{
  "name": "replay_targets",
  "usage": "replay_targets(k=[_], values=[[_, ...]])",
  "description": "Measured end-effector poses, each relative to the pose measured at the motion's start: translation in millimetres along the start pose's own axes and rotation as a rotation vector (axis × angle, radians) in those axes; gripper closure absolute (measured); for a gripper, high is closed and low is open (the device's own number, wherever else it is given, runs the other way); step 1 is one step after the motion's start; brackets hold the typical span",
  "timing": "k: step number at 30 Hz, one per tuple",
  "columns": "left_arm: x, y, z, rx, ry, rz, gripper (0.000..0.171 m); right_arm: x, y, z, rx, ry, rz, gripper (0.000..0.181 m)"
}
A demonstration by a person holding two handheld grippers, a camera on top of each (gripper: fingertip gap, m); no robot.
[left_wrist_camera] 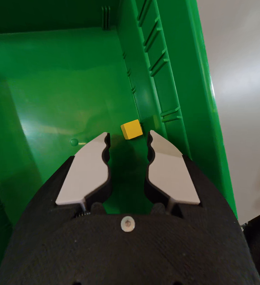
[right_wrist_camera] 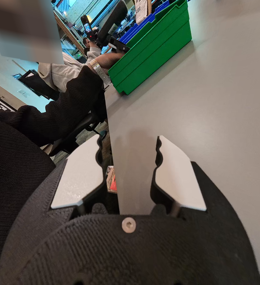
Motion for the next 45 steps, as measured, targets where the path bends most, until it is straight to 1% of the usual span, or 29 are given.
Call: replay_targets(k=[4, 12, 17, 21, 27, 29, 31, 33, 34, 37, 38, 39, 40, 42, 45], values=[[5, -1, 2, -0.01, -0.043, 0.007, 0.125, 0, 4, 2, 0.0, -0.013, 0.016, 0.114], [6, -13, -3, -0.012, -0.031, -0.053, 0.145, 2, 8, 3, -0.005, -0.028, 0.039, 0.118], [5, -13, -4, -0.021, -0.017, -0.035, 0.145, -1, 8, 3, -0.004, -0.019, 0.045, 0.118], [8, -3, -7, -0.001, -0.006, 0.002, 0.144, -3, 6, 2, -0.007, -0.015, 0.047, 0.119], [7, -9, -5, 0.04, -0.028, -0.079, 0.147, -3, 3, 2, -0.018, -0.023, 0.042, 0.12], [0, -16, -8, 0.042, -0.004, -0.116, 0.147, -3, 2, 3, -0.026, -0.03, 0.042, 0.121], [-16, -21, -18, 0.007, 0.071, -0.116, 0.147, -2, 1, 4, -0.03, -0.037, 0.04, 0.121], [-41, -17, -35, -0.04, 0.197, -0.043, 0.148, -1, 1, 4, -0.03, -0.041, 0.037, 0.122], [-58, -7, -46, -0.047, 0.29, 0.048, 0.148, -1, 1, 4, -0.03, -0.04, 0.037, 0.122], [-127, 50, -76, -0.023, 0.629, 0.472, 0.149, 0, 0, 3, -0.029, -0.034, 0.035, 0.123], [-147, 69, -82, -0.016, 0.708, 0.591, 0.149, 0, 0, 1, -0.034, -0.026, 0.038, 0.123], [-162, 88, -85, -0.008, 0.76, 0.683, 0.149, -1, 0, -1, -0.04, -0.015, 0.041, 0.123], [-173, 109, -85, 0.012, 0.79, 0.763, 0.149, -2, -1, -3, -0.044, -0.001, 0.043, 0.123], [-183, 154, -82, 0.072, 0.807, 0.878, 0.149, -5, -3, -10, -0.05, 0.042, 0.04, 0.124], [-176, 224, -68, 0.125, 0.802, 0.999, 0.15, -13, -8, -21, -0.054, 0.116, 0.02, 0.125]])
Point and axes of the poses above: each gripper's, where its closed fingertips meet, x out along the fingers, z out of its underside, y = z × x across the jaws, the point moved 3 cm from there along -x, back along the fingers, and after that the axes turned 7 degrees about -z, right-handed, at the moved point
